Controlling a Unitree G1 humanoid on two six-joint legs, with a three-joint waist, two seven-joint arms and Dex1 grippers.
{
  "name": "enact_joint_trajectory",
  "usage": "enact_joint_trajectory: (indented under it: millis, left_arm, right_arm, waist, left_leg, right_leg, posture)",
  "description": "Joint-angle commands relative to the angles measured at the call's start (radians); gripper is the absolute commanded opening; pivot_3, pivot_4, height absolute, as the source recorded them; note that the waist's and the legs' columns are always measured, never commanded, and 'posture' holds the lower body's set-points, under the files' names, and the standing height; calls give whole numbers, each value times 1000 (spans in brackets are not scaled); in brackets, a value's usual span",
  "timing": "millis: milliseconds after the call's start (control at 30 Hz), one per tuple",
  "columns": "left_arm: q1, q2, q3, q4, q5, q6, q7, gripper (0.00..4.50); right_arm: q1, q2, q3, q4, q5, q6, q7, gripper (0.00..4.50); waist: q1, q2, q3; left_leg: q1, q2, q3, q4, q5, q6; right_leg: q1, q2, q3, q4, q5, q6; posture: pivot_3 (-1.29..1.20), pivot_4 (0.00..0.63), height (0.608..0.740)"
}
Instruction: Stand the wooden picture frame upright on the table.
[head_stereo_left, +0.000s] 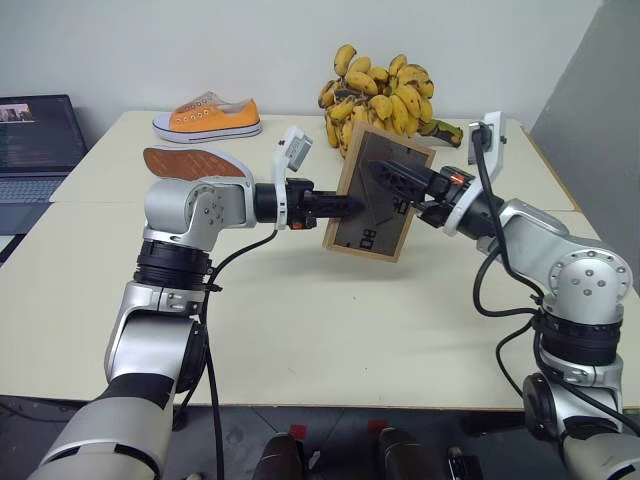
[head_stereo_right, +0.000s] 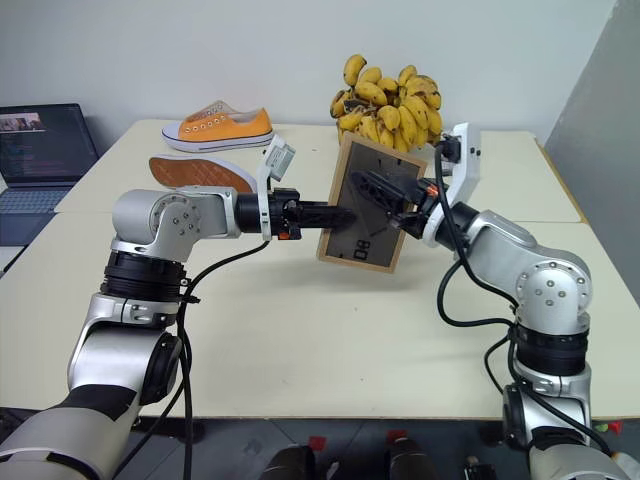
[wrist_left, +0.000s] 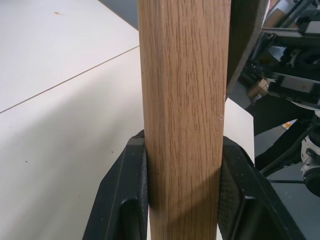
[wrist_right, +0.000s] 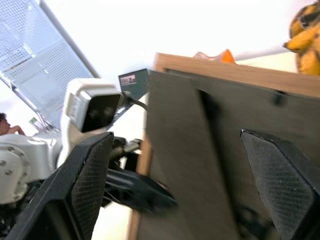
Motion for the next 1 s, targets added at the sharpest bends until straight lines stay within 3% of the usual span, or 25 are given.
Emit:
enact_joint_trajectory:
  millis: [33,467,800,1000]
  left_arm:
    - [-50,-12,5,2,7,-53,-38,1295]
    - [-152,-43,27,266,107,-165,-33,1295]
    - [-211,-61,55,353,124,-164,-41,1295]
    - [-205,-47,56,342,118,-116,-50,1295]
  right_arm:
    - [-36,32,-3,-27,12,-15,-30,4274]
    - [26,6,-55,-106,110,-2,-140,4274]
    - [68,-39,-46,-89,59,-10,-141,4274]
    - [146,-247,-12,-111,-108,12,12,4274]
  waist:
    - [0,0,0]
    - [2,0,0]
    - [1,0,0]
    - [3,0,0]
  left_leg:
    - [0,0,0,0,0,0]
    - [-1,0,-1,0,0,0]
    - [-1,0,-1,-1,0,0]
    - [-2,0,-1,-1,0,0]
  right_leg:
    - [0,0,0,0,0,0]
    - [0,0,-1,-1,0,0]
    - [0,0,-1,-2,0,0]
    - [0,0,-2,-4,0,0]
  posture:
    - [0,150,740]
    - [0,150,740]
    - [0,150,740]
    - [0,150,740]
